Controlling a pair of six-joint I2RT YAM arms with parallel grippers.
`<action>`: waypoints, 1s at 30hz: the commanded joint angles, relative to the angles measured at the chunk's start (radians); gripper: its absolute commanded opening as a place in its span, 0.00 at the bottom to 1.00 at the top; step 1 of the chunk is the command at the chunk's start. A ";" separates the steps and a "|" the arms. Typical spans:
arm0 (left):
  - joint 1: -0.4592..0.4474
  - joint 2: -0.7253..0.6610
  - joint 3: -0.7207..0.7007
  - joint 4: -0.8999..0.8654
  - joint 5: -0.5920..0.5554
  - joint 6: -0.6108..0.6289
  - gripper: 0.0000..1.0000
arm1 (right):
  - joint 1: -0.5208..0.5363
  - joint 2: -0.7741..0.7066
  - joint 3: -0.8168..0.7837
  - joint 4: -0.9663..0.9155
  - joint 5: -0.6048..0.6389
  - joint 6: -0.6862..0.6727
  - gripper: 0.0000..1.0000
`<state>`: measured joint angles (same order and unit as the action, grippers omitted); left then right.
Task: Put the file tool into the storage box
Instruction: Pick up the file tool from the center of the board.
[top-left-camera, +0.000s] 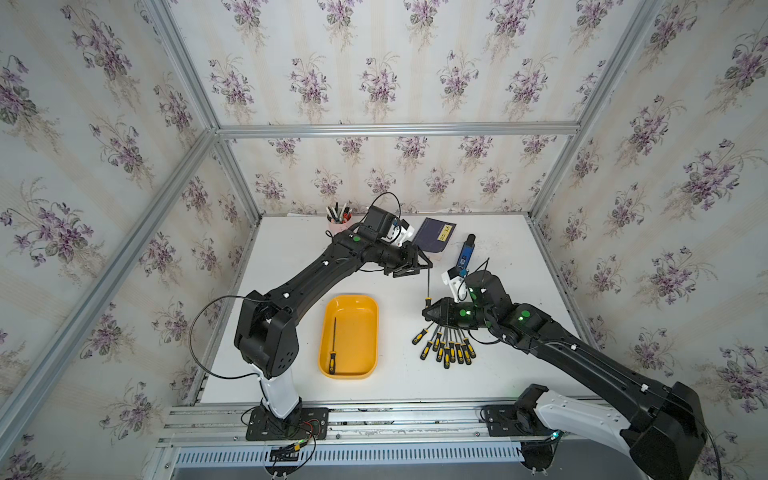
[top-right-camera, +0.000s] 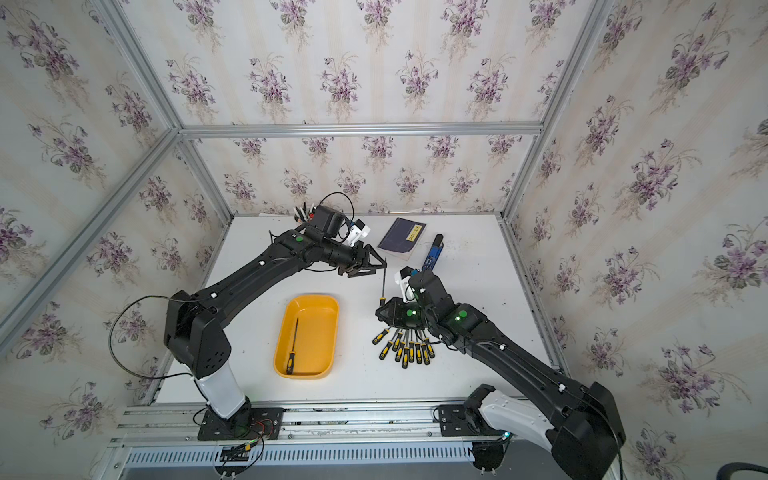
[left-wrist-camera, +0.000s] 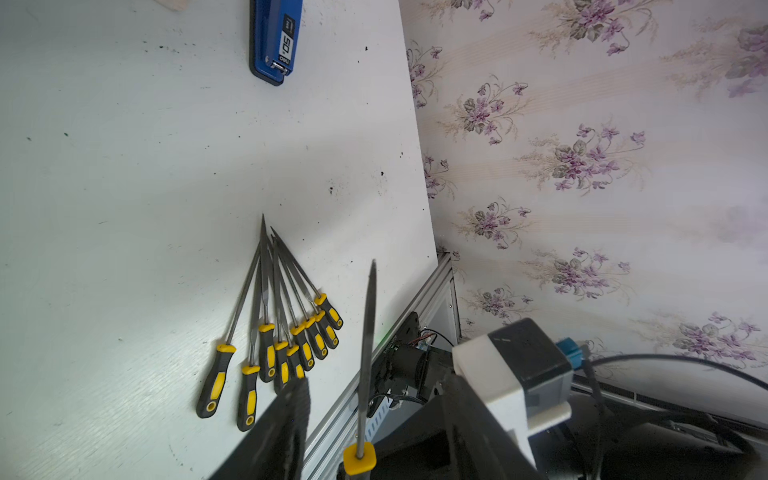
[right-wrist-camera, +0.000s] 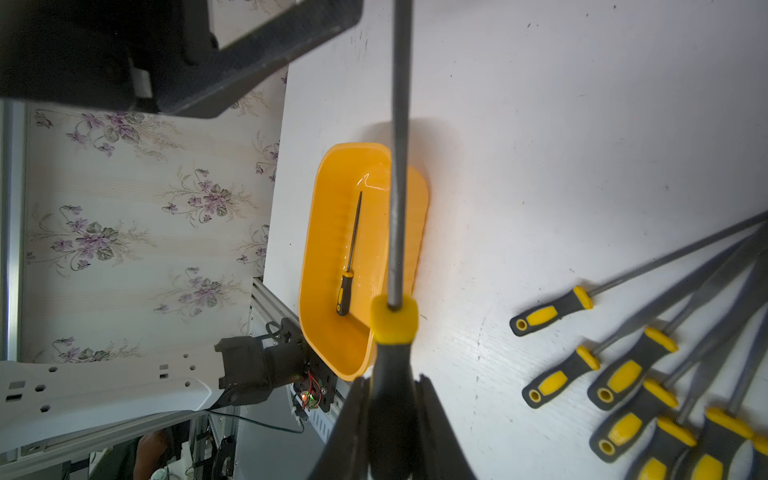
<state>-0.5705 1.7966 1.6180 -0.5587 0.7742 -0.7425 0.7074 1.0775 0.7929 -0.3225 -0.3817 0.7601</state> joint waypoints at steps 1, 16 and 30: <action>-0.004 0.012 0.009 -0.033 -0.045 0.035 0.56 | 0.017 0.007 0.008 0.034 -0.003 0.012 0.02; -0.012 0.033 0.008 -0.068 -0.134 0.055 0.26 | 0.061 0.062 0.015 0.060 -0.004 0.019 0.02; -0.012 0.026 0.019 -0.143 -0.206 0.102 0.00 | 0.083 0.102 0.022 0.061 -0.007 0.014 0.03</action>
<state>-0.5831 1.8271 1.6249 -0.6621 0.6041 -0.6853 0.7914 1.1774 0.8093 -0.2855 -0.3885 0.7815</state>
